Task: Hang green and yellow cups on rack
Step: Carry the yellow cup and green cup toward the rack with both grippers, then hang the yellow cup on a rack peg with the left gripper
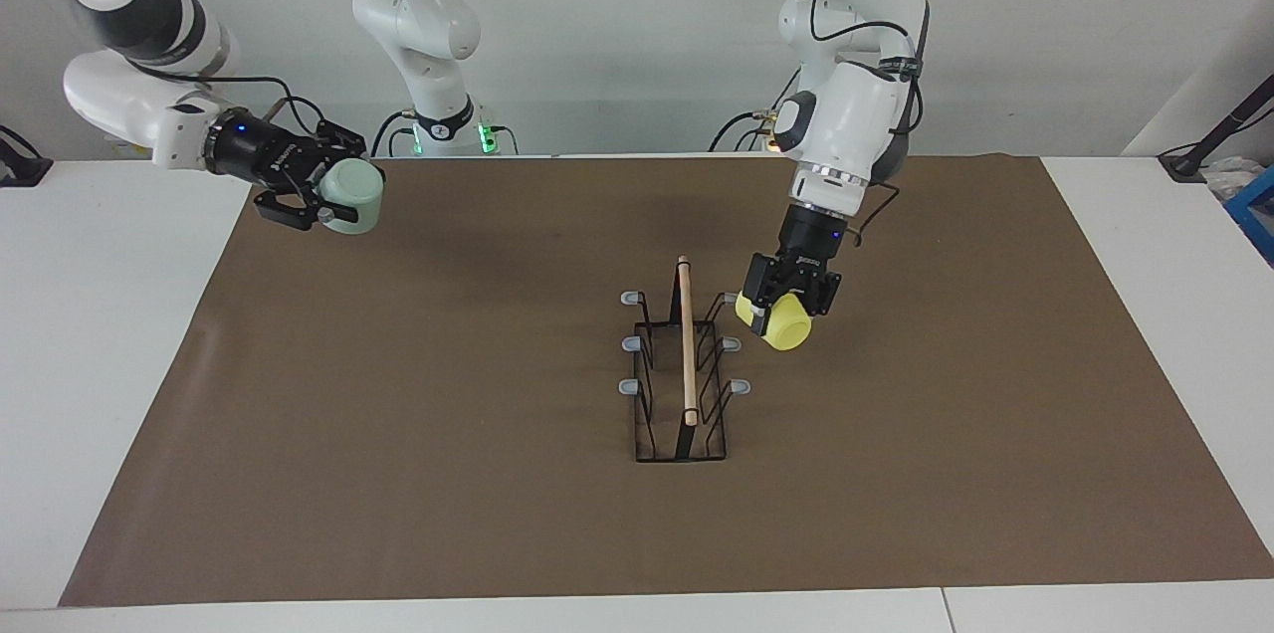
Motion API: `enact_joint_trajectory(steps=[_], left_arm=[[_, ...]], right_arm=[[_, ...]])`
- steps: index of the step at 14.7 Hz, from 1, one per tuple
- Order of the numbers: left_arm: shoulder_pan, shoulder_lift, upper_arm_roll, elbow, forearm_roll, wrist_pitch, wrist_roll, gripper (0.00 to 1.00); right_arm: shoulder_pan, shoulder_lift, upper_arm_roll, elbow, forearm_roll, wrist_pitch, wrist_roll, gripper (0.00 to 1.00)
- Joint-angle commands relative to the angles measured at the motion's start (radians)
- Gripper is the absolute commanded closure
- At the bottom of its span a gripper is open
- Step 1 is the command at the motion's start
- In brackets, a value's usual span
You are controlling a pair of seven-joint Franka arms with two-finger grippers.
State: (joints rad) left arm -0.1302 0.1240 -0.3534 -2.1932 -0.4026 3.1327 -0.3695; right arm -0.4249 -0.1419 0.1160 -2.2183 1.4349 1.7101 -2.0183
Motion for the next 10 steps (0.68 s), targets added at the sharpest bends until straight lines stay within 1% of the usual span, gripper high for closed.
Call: enact_joint_trajectory(steps=[1, 4, 7, 8, 9, 10], left_arm=[[-0.009, 0.017, -0.007, -0.013, 0.018, 0.044, 0.009, 1.00], [-0.019, 0.005, -0.021, -0.054, 0.018, 0.044, 0.010, 1.00], [-0.016, -0.023, -0.032, -0.083, 0.018, 0.015, 0.007, 1.00], [-0.012, -0.039, -0.032, -0.085, 0.018, -0.031, 0.006, 1.00], [-0.008, -0.059, -0.032, -0.082, 0.018, -0.104, 0.004, 1.00], [-0.005, -0.078, -0.032, -0.079, 0.018, -0.167, 0.003, 1.00]], right_arm=[[0.125, -0.033, 0.002, -0.082, 0.181, 0.138, -0.057, 1.00], [0.297, -0.030, 0.002, -0.147, 0.404, 0.319, -0.196, 1.00], [0.470, -0.030, 0.002, -0.176, 0.634, 0.471, -0.304, 1.00], [0.521, -0.027, 0.002, -0.188, 0.726, 0.502, -0.353, 1.00], [0.562, -0.015, 0.002, -0.198, 0.819, 0.522, -0.414, 1.00], [0.601, 0.008, 0.002, -0.199, 0.891, 0.526, -0.462, 1.00]])
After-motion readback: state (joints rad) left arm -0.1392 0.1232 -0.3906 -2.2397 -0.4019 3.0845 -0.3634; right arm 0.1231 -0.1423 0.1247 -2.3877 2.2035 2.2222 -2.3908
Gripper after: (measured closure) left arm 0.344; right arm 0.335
